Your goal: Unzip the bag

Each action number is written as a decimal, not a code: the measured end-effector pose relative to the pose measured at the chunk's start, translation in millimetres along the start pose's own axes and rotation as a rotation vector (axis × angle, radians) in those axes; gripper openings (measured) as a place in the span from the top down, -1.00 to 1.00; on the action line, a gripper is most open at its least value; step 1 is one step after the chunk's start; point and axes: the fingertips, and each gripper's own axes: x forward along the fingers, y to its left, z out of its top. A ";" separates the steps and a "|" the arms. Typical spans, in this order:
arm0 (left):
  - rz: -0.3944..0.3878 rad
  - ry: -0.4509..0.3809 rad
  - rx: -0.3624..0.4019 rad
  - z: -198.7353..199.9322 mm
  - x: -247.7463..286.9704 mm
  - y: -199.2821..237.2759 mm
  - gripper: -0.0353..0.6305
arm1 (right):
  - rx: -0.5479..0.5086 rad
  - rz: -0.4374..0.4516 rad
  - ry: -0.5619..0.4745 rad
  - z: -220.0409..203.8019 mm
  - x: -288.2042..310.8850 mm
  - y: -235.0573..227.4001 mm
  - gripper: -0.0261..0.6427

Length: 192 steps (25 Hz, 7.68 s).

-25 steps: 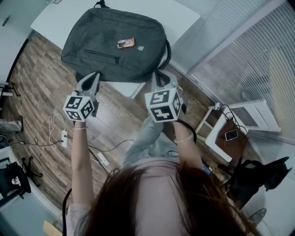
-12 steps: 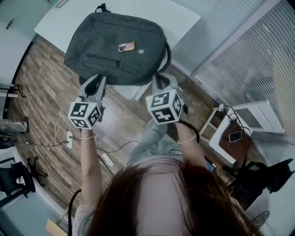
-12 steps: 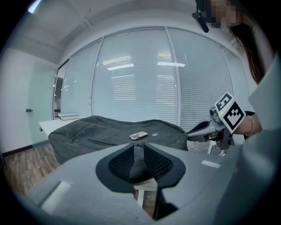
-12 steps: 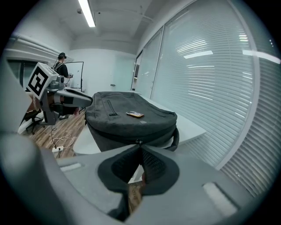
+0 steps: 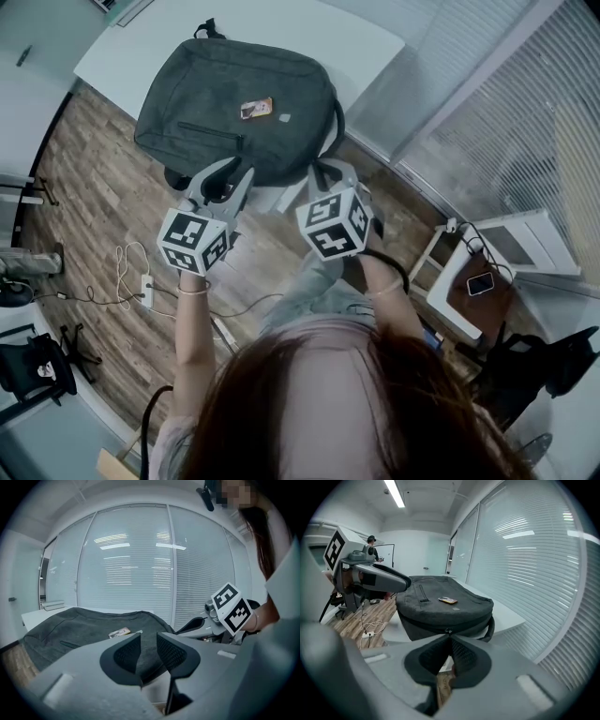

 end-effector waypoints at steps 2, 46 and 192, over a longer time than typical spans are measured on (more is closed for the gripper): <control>-0.035 0.021 0.011 2.8 6.8 -9.9 0.57 | -0.007 0.013 0.006 0.4 -0.4 0.1 0.89; -0.230 0.434 0.056 -29.5 73.6 -58.6 0.73 | -0.039 0.223 0.099 2.1 1.3 -7.2 0.90; -0.477 0.461 -0.207 -35.1 84.5 -51.6 0.72 | -0.690 0.458 -0.080 102.1 184.3 -162.7 0.88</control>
